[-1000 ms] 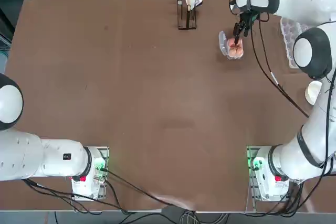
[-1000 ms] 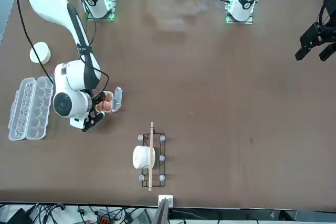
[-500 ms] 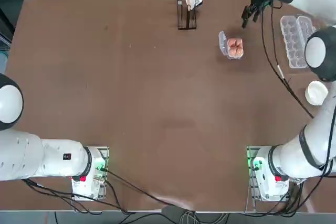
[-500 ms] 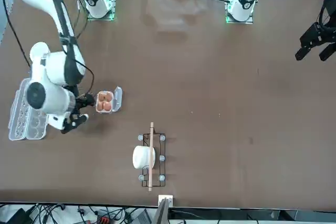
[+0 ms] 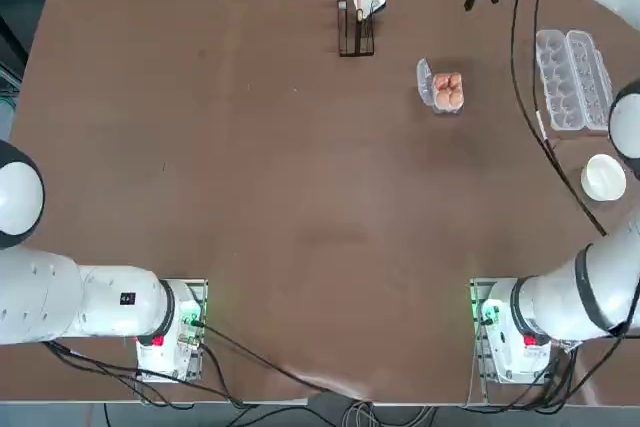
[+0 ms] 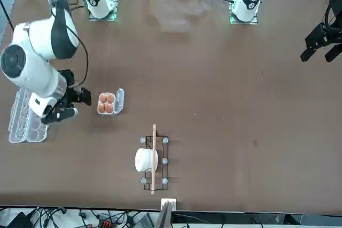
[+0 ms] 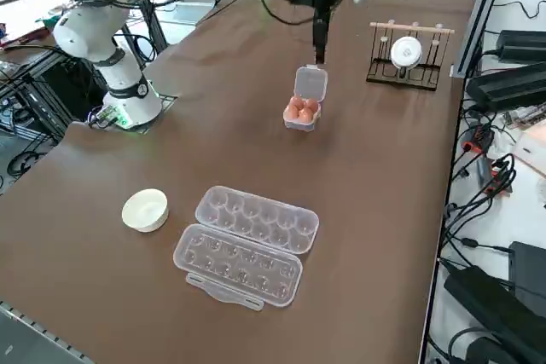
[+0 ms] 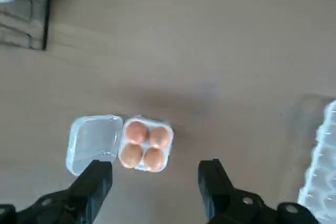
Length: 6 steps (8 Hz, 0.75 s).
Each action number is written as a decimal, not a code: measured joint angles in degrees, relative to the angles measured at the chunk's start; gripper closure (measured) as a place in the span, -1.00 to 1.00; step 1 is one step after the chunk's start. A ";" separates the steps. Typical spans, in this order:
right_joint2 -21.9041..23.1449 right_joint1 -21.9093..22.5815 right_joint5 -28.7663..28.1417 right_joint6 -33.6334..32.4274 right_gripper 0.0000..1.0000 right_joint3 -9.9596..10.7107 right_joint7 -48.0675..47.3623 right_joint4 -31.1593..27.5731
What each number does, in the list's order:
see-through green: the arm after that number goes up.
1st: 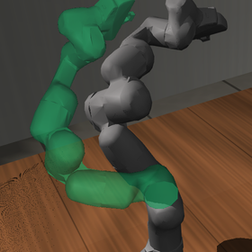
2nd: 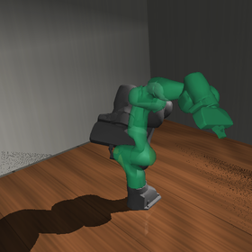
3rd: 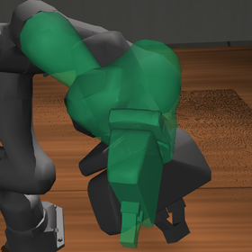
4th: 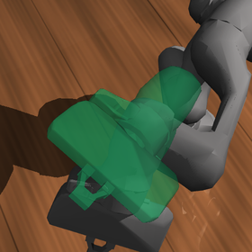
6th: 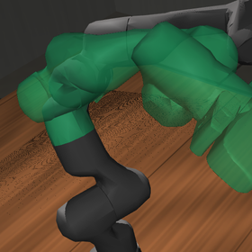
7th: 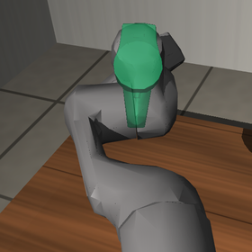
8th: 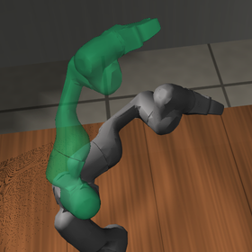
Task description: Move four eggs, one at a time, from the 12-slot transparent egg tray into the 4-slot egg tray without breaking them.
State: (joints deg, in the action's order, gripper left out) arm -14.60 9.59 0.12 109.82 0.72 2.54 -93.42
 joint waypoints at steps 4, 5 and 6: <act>6.26 -2.78 -1.36 -15.06 -1.00 1.79 -0.14 6.94; 7.35 -2.73 -2.14 -18.24 -1.00 1.78 -0.55 7.89; 8.83 -2.78 -2.33 -19.69 -1.00 1.83 -1.65 7.85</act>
State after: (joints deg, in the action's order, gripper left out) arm -5.77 6.81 -2.21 90.13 2.56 0.90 -85.57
